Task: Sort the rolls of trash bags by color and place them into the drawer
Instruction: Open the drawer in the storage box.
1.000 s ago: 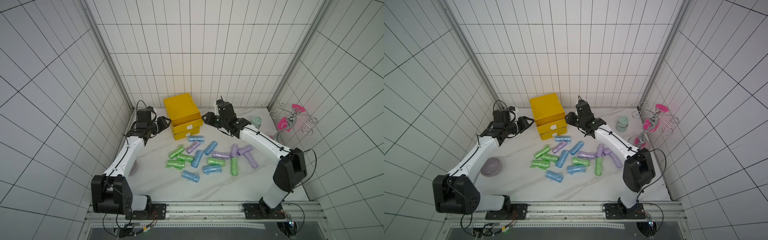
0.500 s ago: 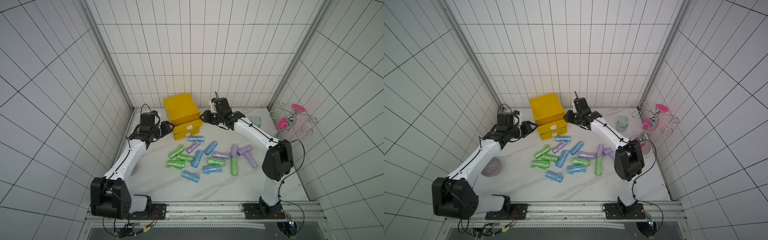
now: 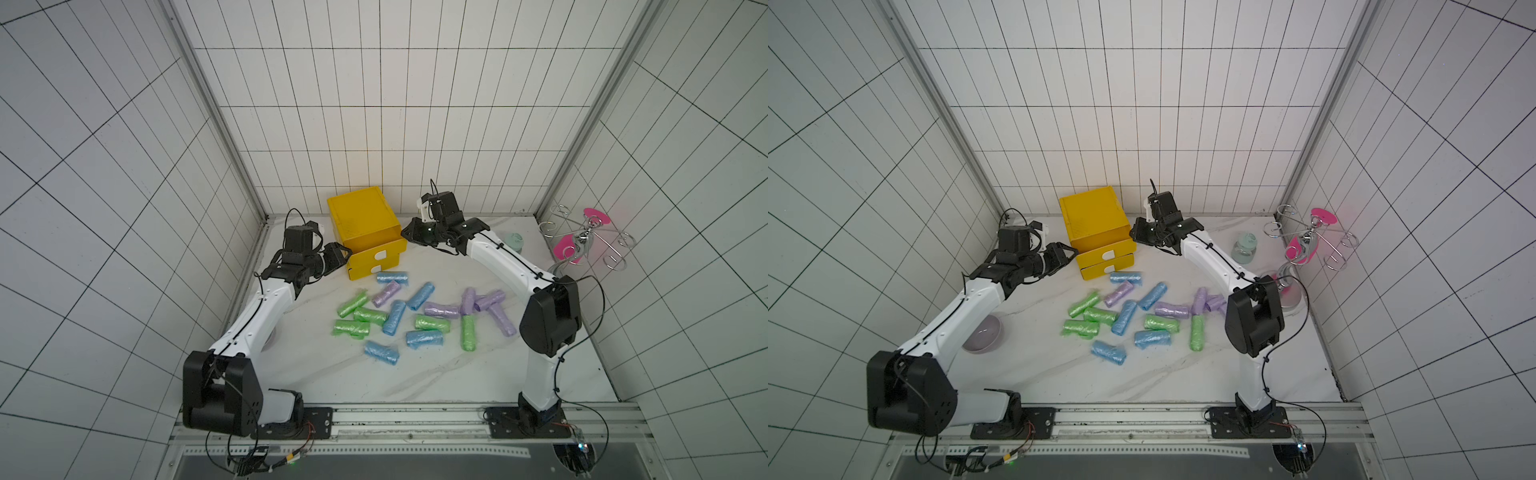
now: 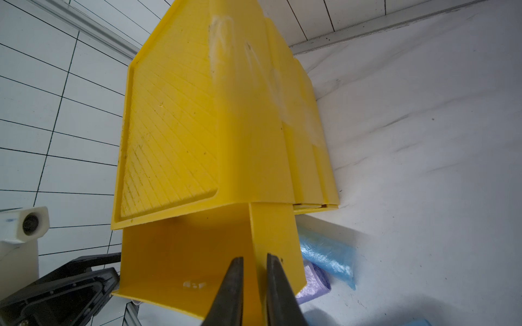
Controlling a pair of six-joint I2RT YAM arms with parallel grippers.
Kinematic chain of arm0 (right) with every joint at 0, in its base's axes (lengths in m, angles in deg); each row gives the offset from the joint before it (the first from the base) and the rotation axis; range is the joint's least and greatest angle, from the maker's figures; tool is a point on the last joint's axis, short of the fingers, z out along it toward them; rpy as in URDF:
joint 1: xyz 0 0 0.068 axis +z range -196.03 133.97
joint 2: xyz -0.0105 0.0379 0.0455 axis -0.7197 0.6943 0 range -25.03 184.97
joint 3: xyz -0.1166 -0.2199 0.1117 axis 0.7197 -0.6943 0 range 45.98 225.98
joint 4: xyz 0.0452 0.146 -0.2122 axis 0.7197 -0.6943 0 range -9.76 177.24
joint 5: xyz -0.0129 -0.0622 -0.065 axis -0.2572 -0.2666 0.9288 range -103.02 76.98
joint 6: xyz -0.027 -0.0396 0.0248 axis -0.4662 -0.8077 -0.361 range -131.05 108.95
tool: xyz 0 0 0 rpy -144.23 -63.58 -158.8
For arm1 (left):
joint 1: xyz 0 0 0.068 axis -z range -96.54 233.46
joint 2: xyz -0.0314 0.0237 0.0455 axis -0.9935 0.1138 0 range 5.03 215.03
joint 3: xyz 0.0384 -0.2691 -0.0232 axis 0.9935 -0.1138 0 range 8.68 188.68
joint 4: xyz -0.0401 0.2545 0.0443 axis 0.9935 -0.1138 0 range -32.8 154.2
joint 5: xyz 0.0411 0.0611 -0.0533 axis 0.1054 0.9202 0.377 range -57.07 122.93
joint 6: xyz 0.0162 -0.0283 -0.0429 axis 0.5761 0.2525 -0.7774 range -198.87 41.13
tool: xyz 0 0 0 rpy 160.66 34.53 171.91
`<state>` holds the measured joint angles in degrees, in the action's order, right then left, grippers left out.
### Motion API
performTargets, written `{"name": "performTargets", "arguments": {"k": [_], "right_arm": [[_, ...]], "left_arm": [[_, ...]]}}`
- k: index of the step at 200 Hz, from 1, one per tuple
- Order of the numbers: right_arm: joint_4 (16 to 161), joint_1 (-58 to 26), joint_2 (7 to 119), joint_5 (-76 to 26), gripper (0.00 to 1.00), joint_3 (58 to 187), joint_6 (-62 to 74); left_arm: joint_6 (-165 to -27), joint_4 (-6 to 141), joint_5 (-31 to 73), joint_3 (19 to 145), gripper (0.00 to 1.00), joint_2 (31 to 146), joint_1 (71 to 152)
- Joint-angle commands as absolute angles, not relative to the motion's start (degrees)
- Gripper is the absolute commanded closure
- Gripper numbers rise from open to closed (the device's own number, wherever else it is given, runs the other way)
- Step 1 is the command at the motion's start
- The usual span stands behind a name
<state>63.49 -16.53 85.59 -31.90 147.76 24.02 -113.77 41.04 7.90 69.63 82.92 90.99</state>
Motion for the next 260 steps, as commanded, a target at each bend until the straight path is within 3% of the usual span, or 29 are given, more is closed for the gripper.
{"name": "performTargets", "arguments": {"k": [1, 70, 260], "right_arm": [[62.27, -16.56, 83.25, -33.67, 0.88, 146.70, 23.72], [64.59, -15.78, 77.72, -35.64, 0.96, 138.94, 24.98], [69.41, -13.17, 66.99, -34.22, 0.94, 124.12, 27.80]], "left_arm": [[-114.34, 41.13, 5.88, 68.14, 0.51, 81.93, 92.22], [-116.61, 41.54, 5.37, 65.59, 0.51, 78.85, 94.24], [-120.28, 40.61, 4.66, 60.53, 0.49, 70.80, 95.35]]}}
